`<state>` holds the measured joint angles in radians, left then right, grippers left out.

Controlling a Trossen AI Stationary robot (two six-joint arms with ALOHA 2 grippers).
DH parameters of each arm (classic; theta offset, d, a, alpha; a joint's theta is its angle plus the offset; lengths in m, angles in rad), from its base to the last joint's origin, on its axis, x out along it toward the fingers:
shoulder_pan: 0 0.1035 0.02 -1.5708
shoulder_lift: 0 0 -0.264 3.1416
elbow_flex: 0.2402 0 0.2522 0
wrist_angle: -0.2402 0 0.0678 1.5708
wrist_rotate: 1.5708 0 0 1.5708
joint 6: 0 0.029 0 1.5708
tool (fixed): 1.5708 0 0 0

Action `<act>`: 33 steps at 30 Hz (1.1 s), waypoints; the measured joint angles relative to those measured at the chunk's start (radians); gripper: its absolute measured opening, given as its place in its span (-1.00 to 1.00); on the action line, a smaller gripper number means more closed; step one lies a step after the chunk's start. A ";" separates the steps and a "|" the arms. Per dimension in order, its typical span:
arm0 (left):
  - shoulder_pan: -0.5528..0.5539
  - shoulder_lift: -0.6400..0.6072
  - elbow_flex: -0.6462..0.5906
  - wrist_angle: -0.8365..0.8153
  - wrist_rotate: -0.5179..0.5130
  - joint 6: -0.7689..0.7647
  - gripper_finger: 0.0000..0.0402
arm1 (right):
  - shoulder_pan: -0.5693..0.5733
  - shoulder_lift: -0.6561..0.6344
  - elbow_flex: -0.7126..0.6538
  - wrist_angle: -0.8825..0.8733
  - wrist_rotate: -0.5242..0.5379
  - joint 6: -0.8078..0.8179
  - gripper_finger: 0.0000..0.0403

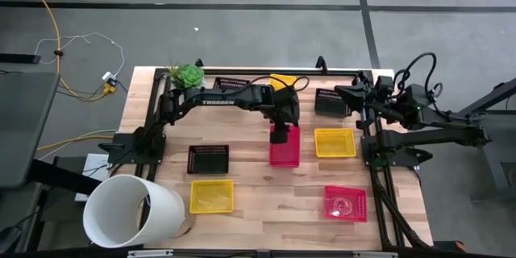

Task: Stack baskets by color
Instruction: Stack the left red bin on top of the red bin, then stack the red bin on the red bin

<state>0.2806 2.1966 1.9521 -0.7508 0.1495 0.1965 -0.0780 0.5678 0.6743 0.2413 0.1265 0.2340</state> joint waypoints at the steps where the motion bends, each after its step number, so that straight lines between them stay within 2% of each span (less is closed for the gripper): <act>1: 0.002 0.000 0.013 -0.004 0.000 -0.001 -0.08 | 0.000 0.000 0.000 0.000 0.000 0.000 -1.00; 4: 0.013 0.000 0.088 -0.079 0.004 -0.002 0.05 | 0.000 0.000 0.000 0.000 0.000 0.000 -1.00; 7: 0.026 -0.011 0.137 -0.108 0.024 -0.062 0.05 | 0.000 0.000 0.000 -0.001 0.000 0.000 -1.00; 9: 0.035 -0.025 0.131 -0.077 0.070 -0.098 -0.09 | 0.000 0.000 0.000 -0.007 0.000 0.000 -1.00; 12: 0.031 -0.058 0.076 0.051 0.096 -0.153 -0.50 | 0.000 0.000 0.000 -0.022 0.000 0.000 -1.00; 14: 0.024 -0.082 0.015 0.153 0.109 -0.195 -0.83 | 0.000 0.000 0.000 -0.028 0.000 0.000 -1.00; 15: 0.017 -0.094 -0.022 0.202 0.108 -0.221 -0.91 | 0.000 0.000 0.000 -0.033 0.000 0.000 -1.00; 17: 0.001 -0.129 -0.111 0.301 0.075 -0.261 -0.93 | 0.000 0.000 0.000 -0.036 -0.001 0.000 -1.00; 19: -0.022 -0.176 -0.218 0.429 -0.001 -0.293 -0.97 | 0.000 0.000 0.000 -0.039 -0.001 -0.005 -1.00; 24: -0.074 -0.290 -0.537 0.810 -0.171 -0.391 -1.00 | 0.000 0.000 0.000 -0.042 0.000 -0.019 -1.00; 26: -0.077 -0.305 -0.629 0.951 -0.220 -0.419 -1.00 | 0.000 0.000 0.000 -0.042 0.008 -0.019 -1.00; 30: -0.079 -0.290 -0.715 1.090 -0.269 -0.507 -1.00 | 0.000 0.000 0.000 -0.042 0.024 -0.029 -1.00; 33: -0.095 -0.259 -0.731 1.085 -0.321 -0.527 -1.00 | 0.000 0.000 0.000 -0.042 0.024 -0.032 -1.00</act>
<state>0.1860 1.9378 1.2213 0.3343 -0.1712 -0.3307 -0.0780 0.5682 0.6743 0.1989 0.1505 0.2021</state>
